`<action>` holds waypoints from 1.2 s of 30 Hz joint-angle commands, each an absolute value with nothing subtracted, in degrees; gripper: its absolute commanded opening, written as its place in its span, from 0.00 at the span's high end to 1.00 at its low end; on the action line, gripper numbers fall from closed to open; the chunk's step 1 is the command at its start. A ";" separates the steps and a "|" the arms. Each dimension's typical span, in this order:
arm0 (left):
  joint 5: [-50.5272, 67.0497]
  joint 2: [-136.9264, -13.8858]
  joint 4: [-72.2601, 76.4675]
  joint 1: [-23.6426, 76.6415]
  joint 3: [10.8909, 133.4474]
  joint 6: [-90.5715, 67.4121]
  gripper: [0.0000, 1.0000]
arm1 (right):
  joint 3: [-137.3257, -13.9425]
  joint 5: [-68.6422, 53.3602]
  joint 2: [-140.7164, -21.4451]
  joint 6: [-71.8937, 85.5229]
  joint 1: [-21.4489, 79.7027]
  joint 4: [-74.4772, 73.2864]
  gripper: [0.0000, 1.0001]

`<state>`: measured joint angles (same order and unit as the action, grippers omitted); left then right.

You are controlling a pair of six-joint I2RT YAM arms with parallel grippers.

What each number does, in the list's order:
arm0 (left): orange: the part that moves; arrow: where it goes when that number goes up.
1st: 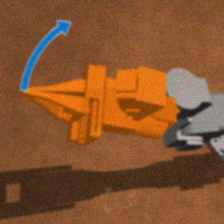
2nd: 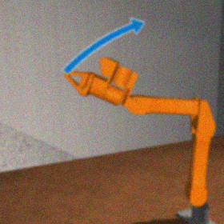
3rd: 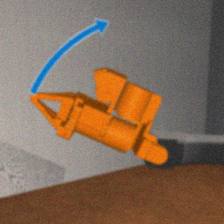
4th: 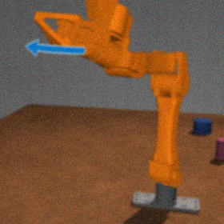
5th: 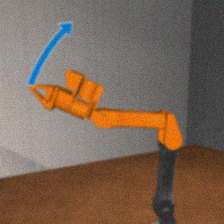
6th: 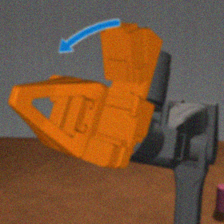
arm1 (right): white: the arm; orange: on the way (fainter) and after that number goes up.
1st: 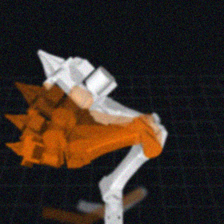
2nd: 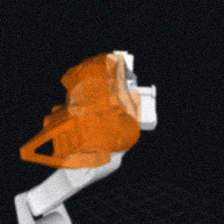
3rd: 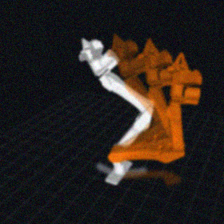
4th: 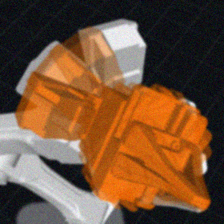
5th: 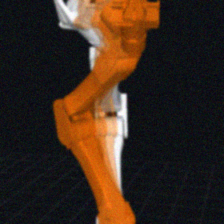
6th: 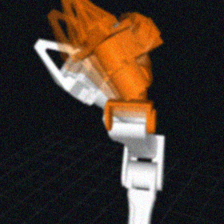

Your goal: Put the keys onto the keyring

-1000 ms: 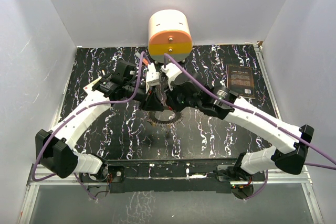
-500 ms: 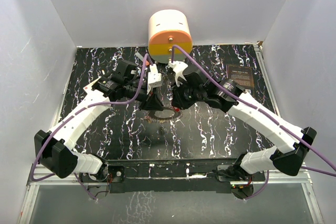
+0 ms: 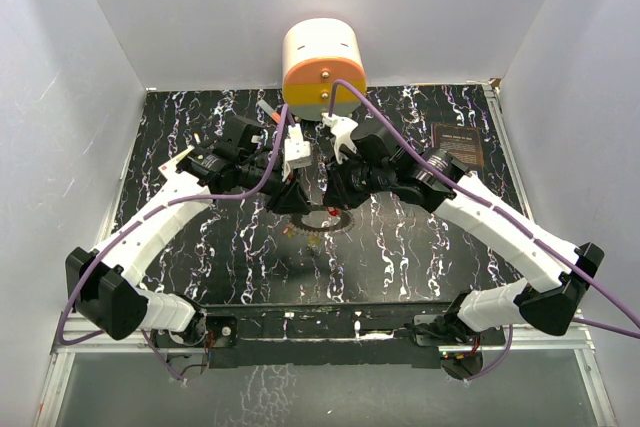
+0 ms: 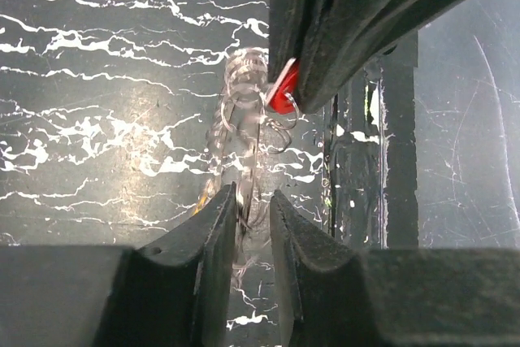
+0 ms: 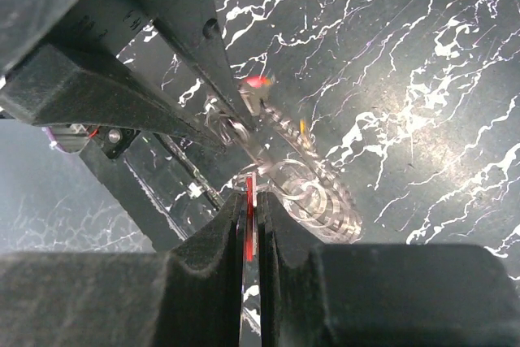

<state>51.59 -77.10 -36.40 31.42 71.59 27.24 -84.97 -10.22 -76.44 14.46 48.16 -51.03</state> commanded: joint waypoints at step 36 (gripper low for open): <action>41.71 -82.47 -43.49 37.70 82.99 20.73 0.70 | -97.50 -7.39 -82.73 29.30 46.84 -56.08 0.92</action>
